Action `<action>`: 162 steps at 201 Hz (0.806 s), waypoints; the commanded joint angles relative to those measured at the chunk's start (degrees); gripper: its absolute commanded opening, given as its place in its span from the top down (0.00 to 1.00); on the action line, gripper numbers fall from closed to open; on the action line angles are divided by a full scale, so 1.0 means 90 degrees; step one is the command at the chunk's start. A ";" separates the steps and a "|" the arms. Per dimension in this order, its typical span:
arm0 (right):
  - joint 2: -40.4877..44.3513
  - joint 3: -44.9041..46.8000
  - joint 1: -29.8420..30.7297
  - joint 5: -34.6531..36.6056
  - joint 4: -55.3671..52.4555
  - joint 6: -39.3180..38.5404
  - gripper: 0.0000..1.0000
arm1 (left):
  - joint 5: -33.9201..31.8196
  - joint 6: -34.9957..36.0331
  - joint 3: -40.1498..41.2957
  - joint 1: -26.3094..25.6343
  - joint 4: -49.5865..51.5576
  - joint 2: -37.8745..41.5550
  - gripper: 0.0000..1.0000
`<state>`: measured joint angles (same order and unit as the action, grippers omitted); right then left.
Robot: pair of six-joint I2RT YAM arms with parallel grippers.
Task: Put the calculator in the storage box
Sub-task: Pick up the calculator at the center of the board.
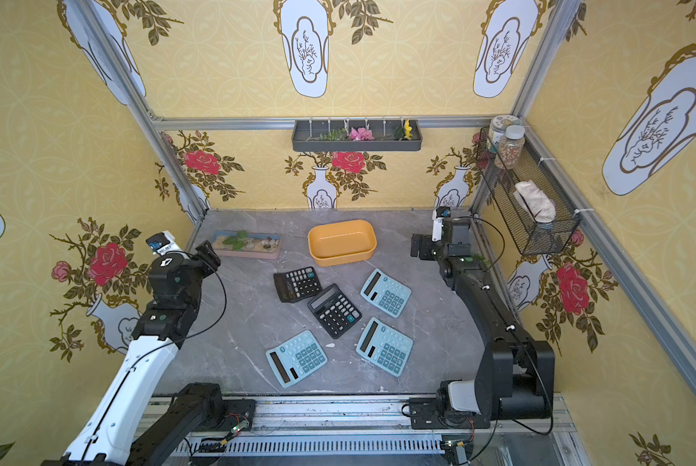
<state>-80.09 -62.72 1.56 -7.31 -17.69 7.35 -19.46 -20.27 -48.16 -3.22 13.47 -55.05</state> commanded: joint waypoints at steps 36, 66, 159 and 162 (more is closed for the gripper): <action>0.0371 0.0067 0.0689 -0.0488 -0.1545 0.1344 0.03 | 0.2603 -0.1119 -0.0213 -0.0317 0.1845 -0.1099 0.25; 0.0581 0.0239 0.0830 -0.0506 -0.1676 0.1601 0.00 | 0.3447 -0.1469 -0.0014 -0.0422 0.1428 -0.1583 0.27; 0.0276 0.0167 0.0833 -0.0600 -0.1841 0.1690 0.17 | 0.4112 -0.1420 0.0048 -0.0457 0.0382 -0.3335 0.47; 0.0250 0.0152 0.0832 -0.0590 -0.1857 0.1678 0.17 | 0.4131 -0.1419 0.0041 -0.0462 0.0336 -0.3389 0.47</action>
<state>-76.38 -60.31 8.99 -13.04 -33.45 22.48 15.55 -34.22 -47.51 -7.40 20.71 -82.39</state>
